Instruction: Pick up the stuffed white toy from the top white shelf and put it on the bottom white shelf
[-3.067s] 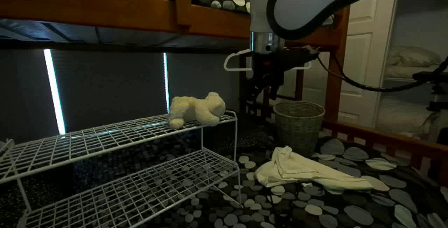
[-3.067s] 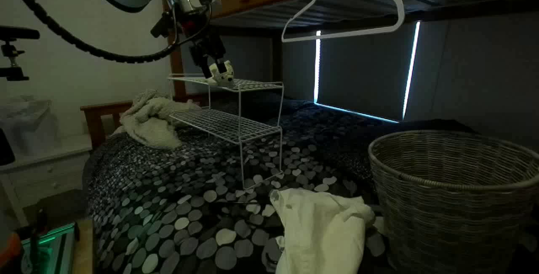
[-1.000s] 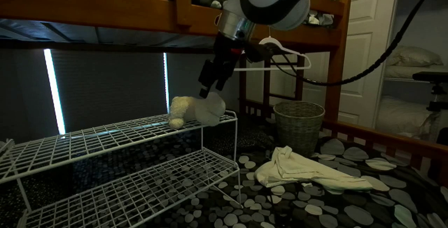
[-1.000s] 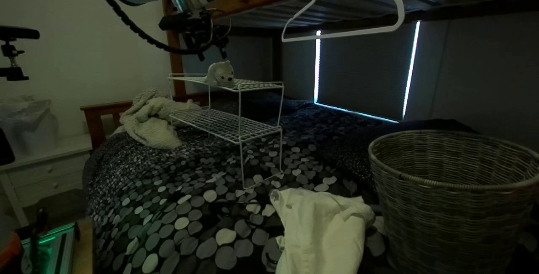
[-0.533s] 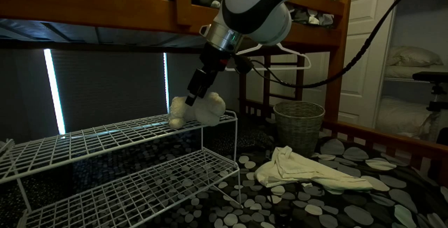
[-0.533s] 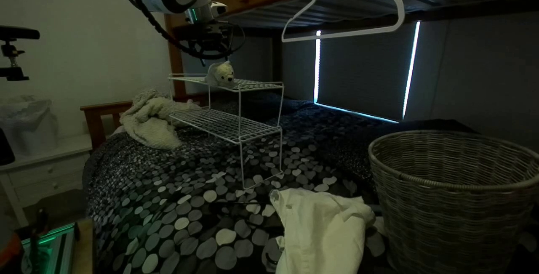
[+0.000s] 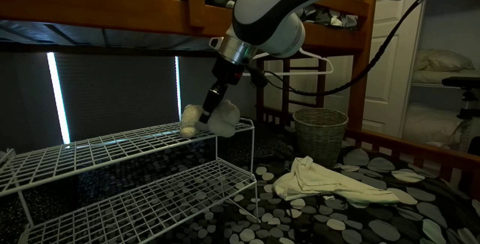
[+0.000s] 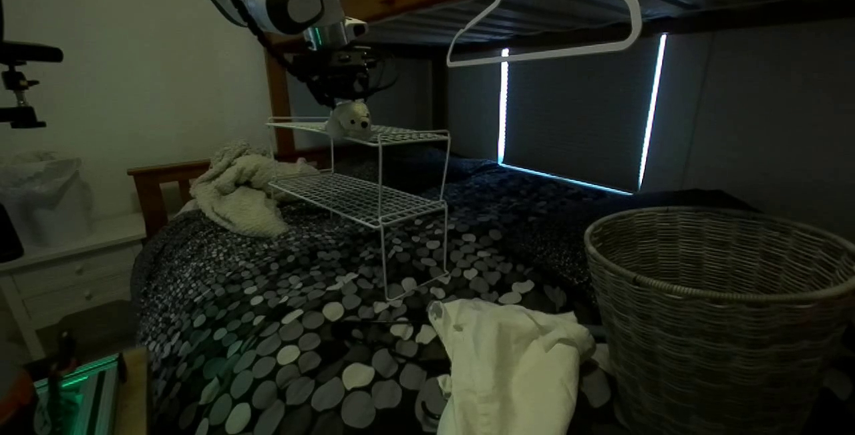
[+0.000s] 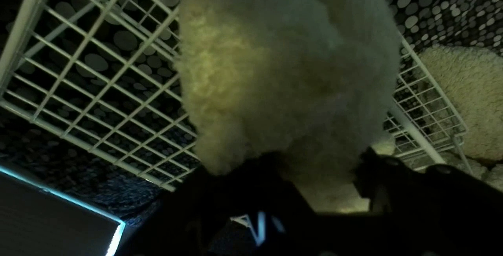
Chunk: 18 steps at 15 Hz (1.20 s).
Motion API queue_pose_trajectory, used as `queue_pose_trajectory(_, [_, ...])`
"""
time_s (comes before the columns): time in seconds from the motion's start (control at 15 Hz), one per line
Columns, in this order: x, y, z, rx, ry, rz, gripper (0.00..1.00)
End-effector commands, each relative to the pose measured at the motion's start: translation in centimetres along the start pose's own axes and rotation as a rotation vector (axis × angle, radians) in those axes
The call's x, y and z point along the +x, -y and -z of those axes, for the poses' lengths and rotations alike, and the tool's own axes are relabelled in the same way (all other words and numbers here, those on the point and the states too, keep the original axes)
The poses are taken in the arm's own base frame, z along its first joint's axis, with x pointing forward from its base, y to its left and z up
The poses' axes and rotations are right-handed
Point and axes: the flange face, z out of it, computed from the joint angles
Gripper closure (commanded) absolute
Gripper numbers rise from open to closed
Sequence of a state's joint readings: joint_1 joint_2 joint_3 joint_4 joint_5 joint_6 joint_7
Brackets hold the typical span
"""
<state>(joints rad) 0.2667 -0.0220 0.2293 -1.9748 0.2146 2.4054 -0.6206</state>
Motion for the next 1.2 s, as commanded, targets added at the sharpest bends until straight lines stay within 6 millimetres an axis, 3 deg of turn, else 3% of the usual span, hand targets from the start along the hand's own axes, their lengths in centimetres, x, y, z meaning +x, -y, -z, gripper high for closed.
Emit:
queue_pose_trajectory(0.0, [-0.2, -0.2, 0.9, -0.009, 0.031, -0.025, 0.81])
queue_pose_trajectory(0.2, [-0.8, -0.4, 3.6, -0.056, 0.078, -0.122, 1.00])
queue_pose_trajectory(0.67, [-3.7, 0.6, 10.7, -0.097, 0.197, -0.321, 0.98])
queue_pose_trajectory(0.87, [-4.2, 3.0, 11.2, -0.020, 0.239, -0.271, 0.98])
queue_pose_trajectory(1.13, [-4.5, 6.6, 9.2, -0.004, 0.280, -0.160, 0.98])
